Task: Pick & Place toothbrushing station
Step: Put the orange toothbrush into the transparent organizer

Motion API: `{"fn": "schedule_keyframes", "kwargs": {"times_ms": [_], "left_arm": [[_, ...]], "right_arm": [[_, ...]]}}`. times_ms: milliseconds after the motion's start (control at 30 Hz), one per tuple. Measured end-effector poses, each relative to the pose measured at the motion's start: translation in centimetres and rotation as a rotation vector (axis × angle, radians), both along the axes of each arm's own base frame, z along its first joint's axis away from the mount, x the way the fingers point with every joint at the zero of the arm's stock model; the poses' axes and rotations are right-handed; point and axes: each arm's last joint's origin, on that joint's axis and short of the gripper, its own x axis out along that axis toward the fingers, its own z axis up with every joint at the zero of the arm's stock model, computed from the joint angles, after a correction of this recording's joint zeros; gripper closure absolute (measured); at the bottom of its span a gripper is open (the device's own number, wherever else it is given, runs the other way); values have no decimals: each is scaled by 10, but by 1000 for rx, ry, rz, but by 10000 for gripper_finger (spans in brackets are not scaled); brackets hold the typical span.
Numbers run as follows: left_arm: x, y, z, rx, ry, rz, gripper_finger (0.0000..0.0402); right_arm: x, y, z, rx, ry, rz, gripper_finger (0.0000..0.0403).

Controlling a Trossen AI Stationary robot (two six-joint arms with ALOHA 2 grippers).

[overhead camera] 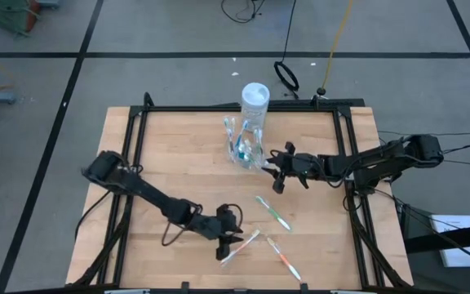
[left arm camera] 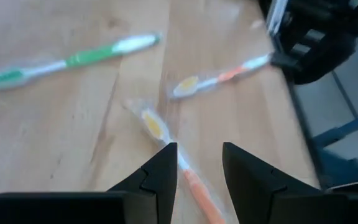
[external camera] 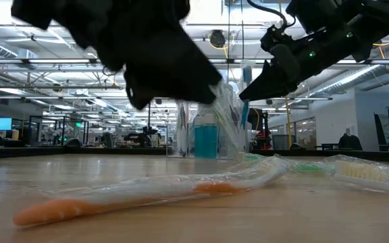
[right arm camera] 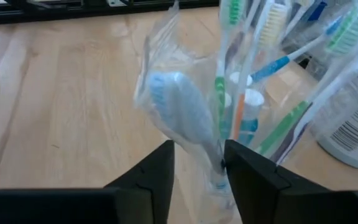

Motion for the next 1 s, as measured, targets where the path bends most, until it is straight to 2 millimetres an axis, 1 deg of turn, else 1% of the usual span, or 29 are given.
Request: {"fn": "schedule_keyframes", "kwargs": {"times_ms": [133,267,333,433,533,600,700,767,833,900,1000], "left_arm": [[6,-4,-28,-44,32,0,270],[10,-7,-53,-81,61,-17,270],[10,-7,-61,-90,85,-2,270],[12,-4,-68,-74,93,8,270],[12,-3,-69,-64,104,10,273],[12,-3,-70,-60,111,12,289],[11,-1,-69,-59,123,16,335],[12,3,-70,-54,140,30,372],[14,10,-68,-63,156,68,392],[15,21,-65,-83,186,135,391],[14,36,-48,-66,201,170,397]], "right_arm": [[0,2,0,5,-2,7,257],[0,3,0,62,-19,-17,250],[0,3,-1,71,-14,-22,250],[-1,3,-1,73,-10,-22,253],[-1,3,-1,73,-10,-21,254],[-1,3,-1,68,-7,-19,254],[0,3,-1,68,-9,-19,252],[0,3,-1,67,-8,-18,253],[0,3,-1,67,-8,-18,255],[-1,3,-1,67,-7,-18,256],[-1,3,-1,71,-8,-20,255]]}}
